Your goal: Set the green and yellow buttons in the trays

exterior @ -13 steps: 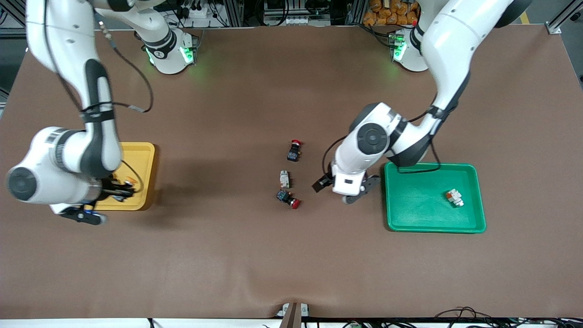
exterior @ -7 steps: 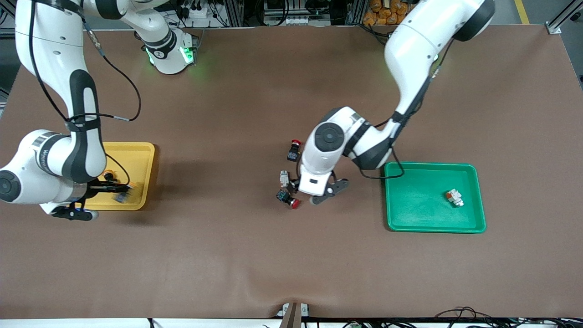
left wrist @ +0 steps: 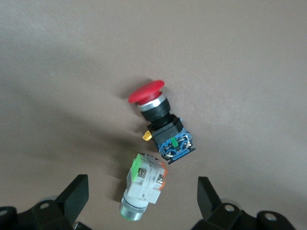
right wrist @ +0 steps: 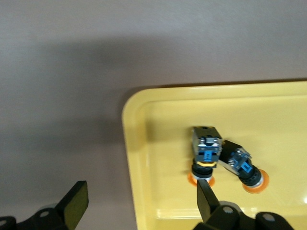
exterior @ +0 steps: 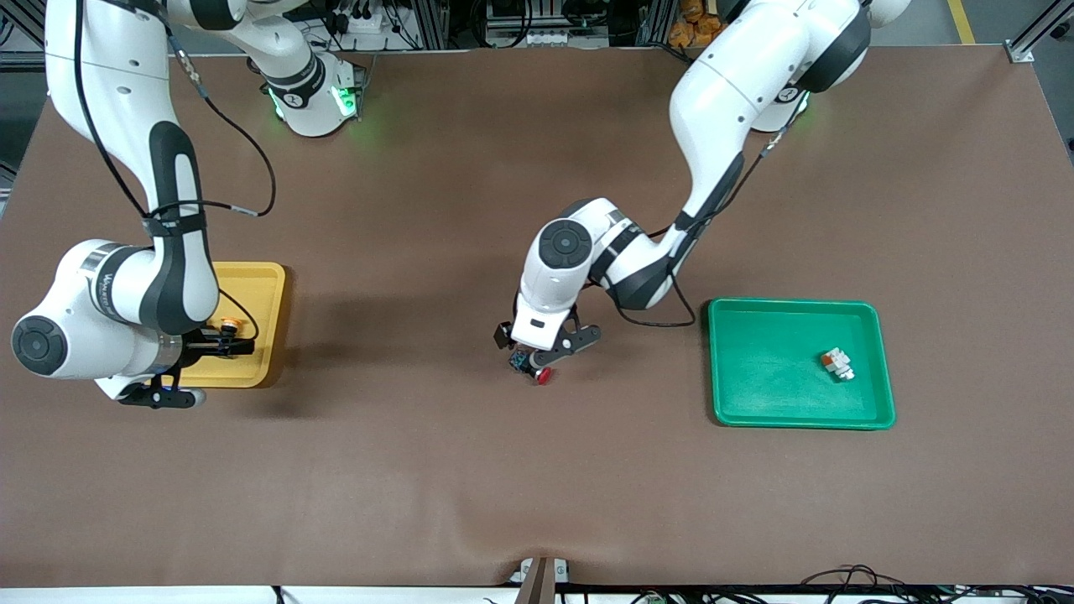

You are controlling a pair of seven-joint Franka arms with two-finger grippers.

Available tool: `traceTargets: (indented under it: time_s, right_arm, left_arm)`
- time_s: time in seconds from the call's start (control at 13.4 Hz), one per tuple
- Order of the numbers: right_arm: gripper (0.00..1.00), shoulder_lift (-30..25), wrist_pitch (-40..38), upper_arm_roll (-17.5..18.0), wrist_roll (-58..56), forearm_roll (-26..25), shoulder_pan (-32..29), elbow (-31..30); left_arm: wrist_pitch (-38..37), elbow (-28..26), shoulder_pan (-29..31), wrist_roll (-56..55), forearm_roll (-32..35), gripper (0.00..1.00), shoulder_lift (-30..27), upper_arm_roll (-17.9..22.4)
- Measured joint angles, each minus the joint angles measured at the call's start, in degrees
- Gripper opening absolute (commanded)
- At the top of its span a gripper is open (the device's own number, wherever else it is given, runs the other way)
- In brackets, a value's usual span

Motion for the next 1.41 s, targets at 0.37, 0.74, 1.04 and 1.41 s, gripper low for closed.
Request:
traceTargets:
  time_s: [0.37,0.74,1.04,1.41]
  right_arm:
    - [1.0,-4.7,-0.4,0.0,-0.1,0.0,1.1,-2.6]
    - [1.0,-12.0,4.3,-0.1,-0.7,0.0,1.2,-12.9]
    - [1.0,-16.5,2.7,-0.2,-0.8,0.0,1.2,-14.2]
    - [1.0,-19.0,-4.7,-1.0,-0.7,-0.2,1.2,-9.9]
  left_arm:
    - [1.2,0.4,-2.8,2.2,0.0,0.8,2.0,2.7]
    - [2.6,0.4,-3.3,2.8,0.0,0.22,3.0,2.7]
    - [2.6,0.5,-3.7,2.8,0.0,0.0,3.3,2.7]
    - [-4.5,2.9,-2.8,3.6,0.1,0.0,-0.5,3.9]
